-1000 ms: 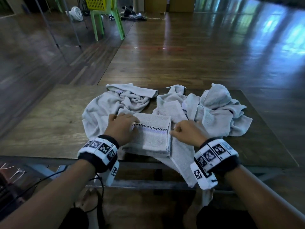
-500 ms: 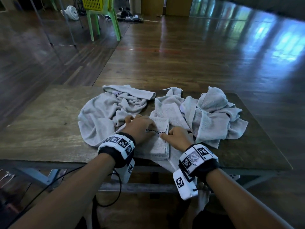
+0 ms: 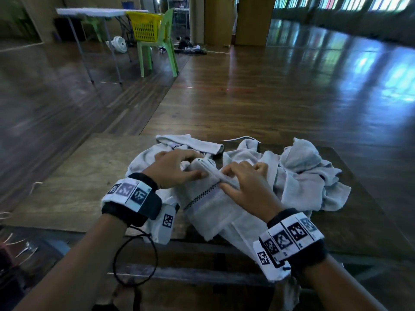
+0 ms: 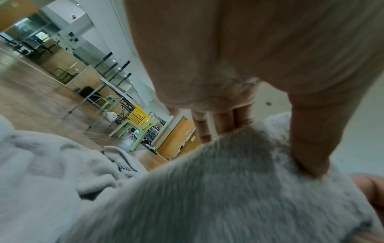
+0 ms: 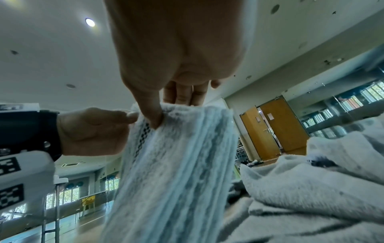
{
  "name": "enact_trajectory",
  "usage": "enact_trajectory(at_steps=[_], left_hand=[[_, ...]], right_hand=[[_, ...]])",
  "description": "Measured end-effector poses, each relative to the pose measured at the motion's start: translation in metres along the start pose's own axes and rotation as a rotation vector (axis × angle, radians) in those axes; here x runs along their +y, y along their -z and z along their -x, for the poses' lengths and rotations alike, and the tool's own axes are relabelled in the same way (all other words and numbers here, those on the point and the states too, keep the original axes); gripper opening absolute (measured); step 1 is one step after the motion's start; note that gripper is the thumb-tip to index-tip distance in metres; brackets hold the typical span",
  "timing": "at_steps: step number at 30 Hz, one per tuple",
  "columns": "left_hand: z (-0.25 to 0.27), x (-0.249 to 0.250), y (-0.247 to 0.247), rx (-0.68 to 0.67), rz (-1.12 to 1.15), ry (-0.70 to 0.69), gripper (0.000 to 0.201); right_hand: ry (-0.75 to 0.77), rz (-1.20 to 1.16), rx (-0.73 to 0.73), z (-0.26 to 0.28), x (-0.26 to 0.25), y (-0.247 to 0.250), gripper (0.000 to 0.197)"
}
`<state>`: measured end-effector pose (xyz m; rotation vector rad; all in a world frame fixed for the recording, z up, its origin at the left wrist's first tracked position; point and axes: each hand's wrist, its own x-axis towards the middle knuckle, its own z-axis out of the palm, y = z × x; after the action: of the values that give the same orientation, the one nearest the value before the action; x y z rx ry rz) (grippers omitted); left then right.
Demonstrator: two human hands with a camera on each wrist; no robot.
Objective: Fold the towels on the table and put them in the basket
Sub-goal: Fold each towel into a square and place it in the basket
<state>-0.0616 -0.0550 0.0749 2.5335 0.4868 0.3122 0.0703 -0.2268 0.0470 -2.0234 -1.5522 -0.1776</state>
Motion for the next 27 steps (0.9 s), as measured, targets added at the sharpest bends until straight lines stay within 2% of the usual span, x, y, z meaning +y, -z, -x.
enact_trajectory(at_steps=[3,7,9,11,14,16,19,21,24,27], left_hand=[[0.012,-0.006,0.01,-0.007,0.148,0.0,0.055],[0.027,-0.011,0.011,0.037,0.34,-0.069,0.048],[0.033,-0.012,0.01,0.057,0.412,-0.084,0.046],[0.037,-0.012,0.011,0.079,0.442,-0.076,0.035],[0.042,-0.013,0.014,0.132,0.457,-0.062,0.016],[0.046,-0.015,0.016,0.157,0.481,-0.083,0.02],[0.048,-0.021,0.017,0.174,0.51,-0.045,0.031],[0.049,-0.025,0.014,0.213,0.577,0.031,0.024],[0.051,-0.033,-0.001,0.238,0.673,0.133,0.016],[0.05,-0.042,-0.022,0.189,0.63,0.223,0.013]], right_hand=[[0.071,-0.024,0.053,-0.005,-0.005,0.004,0.014],[0.08,-0.036,0.031,-0.01,-0.011,0.005,0.022],[0.033,-0.063,-0.056,-0.009,-0.011,0.005,0.025],[-0.025,-0.037,-0.194,-0.008,-0.007,0.003,0.014],[-0.12,-0.04,-0.365,-0.005,0.001,0.003,0.023],[-0.168,-0.194,-0.352,-0.003,0.003,0.004,0.013],[-0.212,-0.388,-0.277,-0.003,0.013,0.004,0.02],[-0.246,-0.457,-0.246,-0.005,0.019,0.003,0.024],[-0.389,-0.656,-0.216,-0.007,0.019,0.006,0.028],[-0.476,-0.651,-0.232,-0.011,0.022,0.002,0.024]])
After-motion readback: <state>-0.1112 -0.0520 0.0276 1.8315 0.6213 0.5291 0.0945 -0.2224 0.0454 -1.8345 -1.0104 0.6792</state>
